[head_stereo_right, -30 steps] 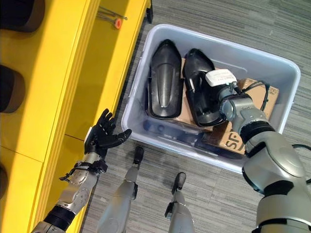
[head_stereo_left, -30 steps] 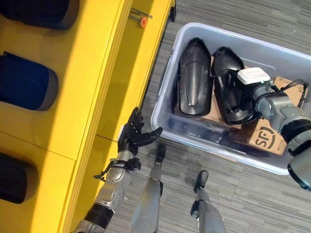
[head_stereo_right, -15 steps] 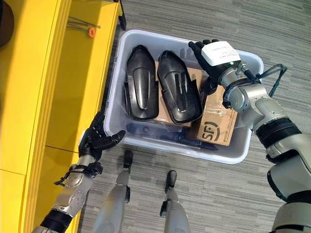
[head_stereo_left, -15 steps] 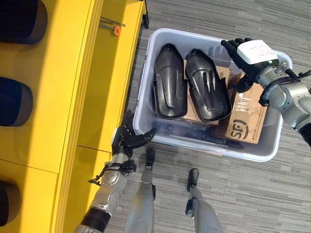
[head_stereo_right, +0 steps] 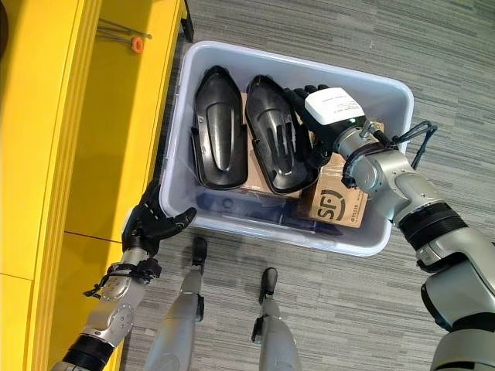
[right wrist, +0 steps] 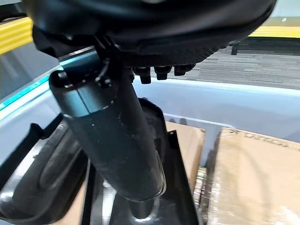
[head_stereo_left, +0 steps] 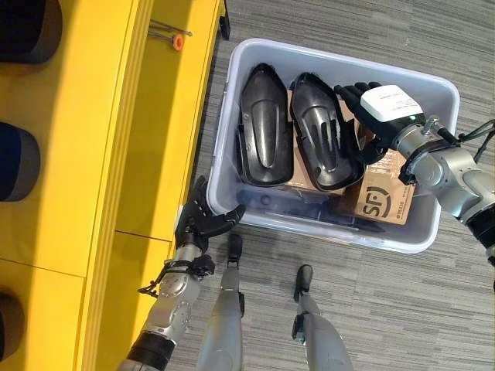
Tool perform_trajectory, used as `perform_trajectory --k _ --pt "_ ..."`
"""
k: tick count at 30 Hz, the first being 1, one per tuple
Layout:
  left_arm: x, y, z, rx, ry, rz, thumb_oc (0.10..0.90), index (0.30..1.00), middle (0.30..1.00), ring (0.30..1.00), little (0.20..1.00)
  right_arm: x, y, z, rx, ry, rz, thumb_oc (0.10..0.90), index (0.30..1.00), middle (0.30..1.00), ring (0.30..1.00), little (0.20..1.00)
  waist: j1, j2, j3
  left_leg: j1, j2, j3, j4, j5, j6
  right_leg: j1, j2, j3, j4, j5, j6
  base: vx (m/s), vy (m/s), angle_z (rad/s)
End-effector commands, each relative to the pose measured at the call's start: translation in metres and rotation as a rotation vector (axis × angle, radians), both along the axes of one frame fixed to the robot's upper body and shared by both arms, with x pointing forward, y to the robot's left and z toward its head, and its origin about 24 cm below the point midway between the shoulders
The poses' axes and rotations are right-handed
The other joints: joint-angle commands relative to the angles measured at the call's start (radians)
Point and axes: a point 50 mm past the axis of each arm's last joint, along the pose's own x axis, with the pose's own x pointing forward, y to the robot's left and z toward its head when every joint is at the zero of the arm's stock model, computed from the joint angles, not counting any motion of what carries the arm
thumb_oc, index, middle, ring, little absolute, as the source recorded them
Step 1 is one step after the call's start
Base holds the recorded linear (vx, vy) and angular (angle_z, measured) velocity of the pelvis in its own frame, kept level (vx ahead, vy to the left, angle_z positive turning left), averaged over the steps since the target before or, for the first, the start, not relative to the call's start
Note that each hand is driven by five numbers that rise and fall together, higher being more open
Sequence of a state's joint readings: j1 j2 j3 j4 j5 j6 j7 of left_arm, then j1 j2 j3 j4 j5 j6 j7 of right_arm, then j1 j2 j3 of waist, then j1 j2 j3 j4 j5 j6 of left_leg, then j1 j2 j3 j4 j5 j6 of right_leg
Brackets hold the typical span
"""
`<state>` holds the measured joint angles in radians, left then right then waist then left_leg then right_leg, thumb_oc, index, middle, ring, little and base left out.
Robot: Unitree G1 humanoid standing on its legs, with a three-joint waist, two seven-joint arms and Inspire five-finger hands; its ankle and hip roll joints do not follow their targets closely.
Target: Move parts from the plastic box to the shelf.
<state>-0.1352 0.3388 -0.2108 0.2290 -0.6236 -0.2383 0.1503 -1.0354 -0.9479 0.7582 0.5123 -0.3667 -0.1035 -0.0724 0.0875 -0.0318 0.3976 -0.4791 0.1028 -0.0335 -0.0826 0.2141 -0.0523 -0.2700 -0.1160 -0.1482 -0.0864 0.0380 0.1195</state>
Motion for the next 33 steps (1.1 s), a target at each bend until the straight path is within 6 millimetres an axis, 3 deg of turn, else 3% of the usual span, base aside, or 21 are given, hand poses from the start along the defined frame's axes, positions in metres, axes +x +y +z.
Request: perform_trajectory --k 1,14,25,33 --pt "0.003 0.005 0.035 0.019 -0.175 0.006 0.900 1.000 1.000 1.000 1.000 -0.005 0.014 0.055 0.087 -0.193 0.068 0.900 1.000 1.000 1.000 1.000 0.013 -0.069 -0.039 0.063 0.107 0.038 -0.005 -0.037 -0.105 0.103 -0.082 0.031 -0.001 -0.019 0.053 0.00 0.000 0.00" --pt "0.004 0.005 0.035 0.007 -0.176 0.020 0.900 1.000 1.000 1.000 1.000 -0.001 0.028 0.048 0.106 -0.166 0.101 0.900 1.000 1.000 1.000 1.000 0.017 -0.073 -0.035 0.061 0.104 0.037 -0.005 -0.037 -0.102 0.098 -0.082 0.032 -0.001 -0.016 0.053 0.00 0.000 0.00" --pt "0.004 0.007 0.035 0.025 -0.173 0.028 0.900 1.000 1.000 1.000 1.000 -0.001 0.027 0.027 0.053 -0.103 0.094 0.900 1.000 1.000 1.000 1.000 0.010 -0.078 -0.036 0.062 0.106 0.041 -0.005 -0.039 -0.100 0.096 -0.082 0.038 -0.001 -0.015 0.053 0.00 0.000 0.00" --pt "0.004 0.010 0.034 0.038 -0.169 0.048 0.900 1.000 1.000 1.000 1.000 -0.014 0.024 0.010 0.063 -0.064 0.135 0.900 1.000 1.000 1.000 1.000 -0.009 -0.086 -0.038 0.068 0.107 0.049 -0.005 -0.041 -0.099 0.091 -0.083 0.042 -0.001 -0.012 0.056 0.00 0.000 0.00"
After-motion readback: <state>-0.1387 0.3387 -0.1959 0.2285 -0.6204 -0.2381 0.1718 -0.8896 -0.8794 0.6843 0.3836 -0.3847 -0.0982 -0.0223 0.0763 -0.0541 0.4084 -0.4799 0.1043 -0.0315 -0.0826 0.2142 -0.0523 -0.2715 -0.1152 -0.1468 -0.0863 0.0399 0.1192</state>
